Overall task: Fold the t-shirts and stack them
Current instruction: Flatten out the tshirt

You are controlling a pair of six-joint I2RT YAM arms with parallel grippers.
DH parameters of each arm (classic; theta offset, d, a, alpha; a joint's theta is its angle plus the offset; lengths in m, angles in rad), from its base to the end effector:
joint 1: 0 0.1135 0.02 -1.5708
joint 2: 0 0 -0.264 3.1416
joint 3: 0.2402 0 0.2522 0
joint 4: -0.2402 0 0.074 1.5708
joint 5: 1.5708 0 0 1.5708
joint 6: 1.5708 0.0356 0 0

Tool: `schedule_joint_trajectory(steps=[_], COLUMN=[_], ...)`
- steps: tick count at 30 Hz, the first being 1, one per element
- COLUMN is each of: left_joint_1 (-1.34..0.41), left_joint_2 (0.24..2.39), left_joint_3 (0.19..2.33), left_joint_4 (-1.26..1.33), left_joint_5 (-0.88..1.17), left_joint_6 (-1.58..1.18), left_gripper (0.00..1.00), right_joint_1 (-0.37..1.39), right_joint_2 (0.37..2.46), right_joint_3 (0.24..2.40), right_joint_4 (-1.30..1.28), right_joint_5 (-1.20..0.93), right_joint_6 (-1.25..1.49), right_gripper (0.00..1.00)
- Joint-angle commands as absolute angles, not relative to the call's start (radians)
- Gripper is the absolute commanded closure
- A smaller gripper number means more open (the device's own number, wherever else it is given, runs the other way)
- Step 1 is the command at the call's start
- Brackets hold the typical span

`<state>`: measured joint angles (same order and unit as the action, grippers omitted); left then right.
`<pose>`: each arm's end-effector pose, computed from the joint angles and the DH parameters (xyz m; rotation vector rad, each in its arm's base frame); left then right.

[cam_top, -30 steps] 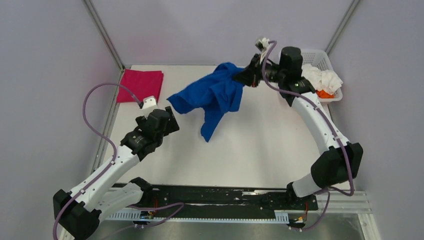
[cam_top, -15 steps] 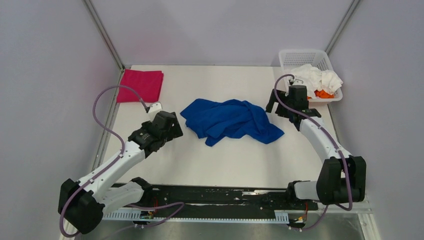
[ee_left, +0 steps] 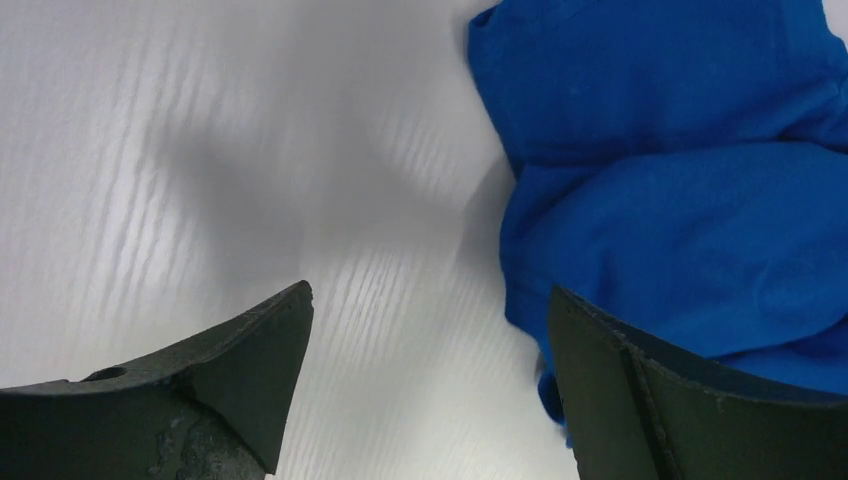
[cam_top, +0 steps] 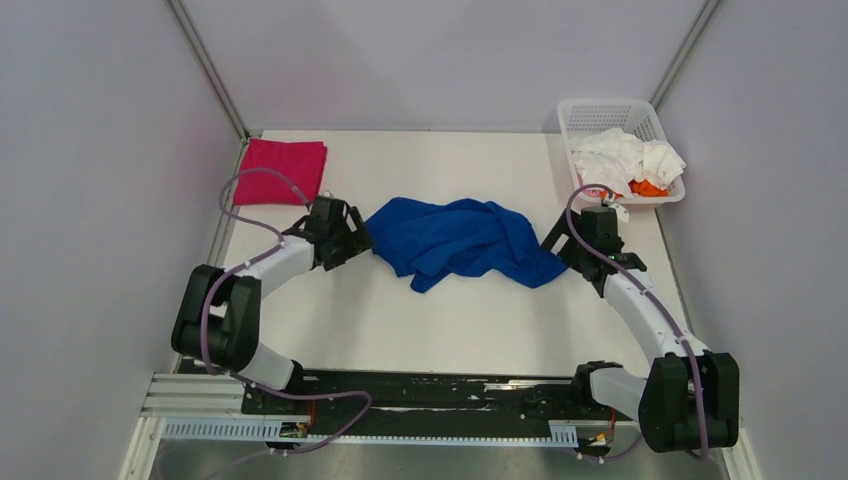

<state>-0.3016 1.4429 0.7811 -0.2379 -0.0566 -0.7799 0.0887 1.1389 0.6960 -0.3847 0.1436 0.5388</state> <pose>0.2723 -0.0826 0.1864 -0.6187 2.4332 -0.3898 0.2300 0.0153 0.2221 0.5986 2.3147 0.1239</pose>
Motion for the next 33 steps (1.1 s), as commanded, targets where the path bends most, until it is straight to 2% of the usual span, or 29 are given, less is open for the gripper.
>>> schedule_joint_trajectory(steps=[1,9,17,24,28,33], left_joint_1=[-0.283,-0.275,-0.294,-0.367,-0.400,-0.404], left_joint_2=[1.587,1.814,1.933,1.978,2.032,2.059], left_joint_3=[0.892,1.075,1.169,1.241,1.324,1.363], left_joint_4=[-0.132,-0.161,-0.166,-0.281,-0.378,-0.408], left_joint_5=[-0.007,-0.010,0.055,-0.096,-0.181,-0.208], left_joint_6=[-0.788,-0.779,-0.745,-0.704,-0.694,-0.706], left_gripper=[0.07,0.14,0.33,0.37,0.48,0.68], right_joint_1=[0.042,0.009,0.009,-0.022,-0.022,-0.023], right_joint_2=[1.149,1.202,1.241,1.285,1.304,1.327], right_joint_3=[0.691,0.685,0.678,0.688,0.695,0.707], right_joint_4=[-0.365,-0.364,-0.356,-0.335,-0.326,-0.307], right_joint_5=[0.179,0.141,0.127,0.101,0.093,0.086], right_joint_6=[0.646,0.686,0.711,0.715,0.710,0.707], right_gripper=[0.00,0.00,0.01,0.03,0.05,0.12])
